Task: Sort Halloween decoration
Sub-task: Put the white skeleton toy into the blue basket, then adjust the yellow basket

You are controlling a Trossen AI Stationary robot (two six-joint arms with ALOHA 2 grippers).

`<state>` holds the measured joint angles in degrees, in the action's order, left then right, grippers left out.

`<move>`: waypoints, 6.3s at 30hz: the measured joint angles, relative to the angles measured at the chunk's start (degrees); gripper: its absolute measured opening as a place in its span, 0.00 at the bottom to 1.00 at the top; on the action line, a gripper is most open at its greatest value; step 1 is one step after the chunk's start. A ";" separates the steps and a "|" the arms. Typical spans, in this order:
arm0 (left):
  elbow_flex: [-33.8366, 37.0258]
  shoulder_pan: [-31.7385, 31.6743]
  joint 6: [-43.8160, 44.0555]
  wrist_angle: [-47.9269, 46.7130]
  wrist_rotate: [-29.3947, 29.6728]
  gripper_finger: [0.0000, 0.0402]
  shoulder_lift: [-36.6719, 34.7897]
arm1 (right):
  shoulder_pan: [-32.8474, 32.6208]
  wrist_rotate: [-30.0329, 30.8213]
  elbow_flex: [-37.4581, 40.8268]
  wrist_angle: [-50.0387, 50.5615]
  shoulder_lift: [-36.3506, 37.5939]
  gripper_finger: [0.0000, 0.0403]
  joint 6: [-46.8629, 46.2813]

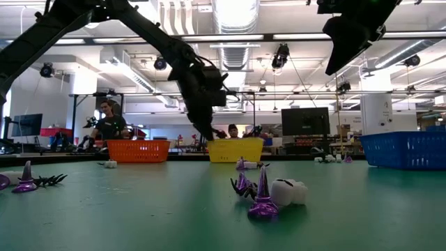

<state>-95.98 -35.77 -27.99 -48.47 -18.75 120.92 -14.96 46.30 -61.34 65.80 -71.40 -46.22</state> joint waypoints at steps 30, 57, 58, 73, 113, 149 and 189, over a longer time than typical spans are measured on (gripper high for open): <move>-8.38 2.38 -1.54 -8.30 3.49 0.19 -1.81 | 0.00 -0.04 0.07 -0.35 0.00 0.27 2.34; -8.26 -1.44 -8.80 -2.99 3.99 0.19 -0.07 | 16.34 5.61 -0.26 -1.79 1.32 0.27 -0.48; -8.26 -1.52 -7.01 -2.22 3.13 0.19 0.22 | 18.02 3.95 -0.26 -1.73 1.51 0.27 -0.18; -12.98 -1.62 9.03 0.43 -8.69 0.19 0.44 | 29.00 -10.37 -8.19 -1.66 2.12 0.27 0.20; -38.21 -2.38 14.34 -16.00 -4.15 0.19 22.31 | 29.27 -10.86 -7.65 -1.55 1.95 0.27 -1.77; -35.99 0.87 10.04 -6.34 -2.79 0.19 22.47 | 29.27 -12.28 -7.65 -1.43 1.97 0.27 -0.50; -38.49 1.25 14.61 -22.79 -0.76 0.22 14.90 | 29.49 -13.31 -7.30 -1.45 1.97 0.27 6.73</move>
<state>-134.47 -34.52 -13.38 -71.26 -19.51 135.82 14.52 32.99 -68.64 64.35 -69.43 -39.48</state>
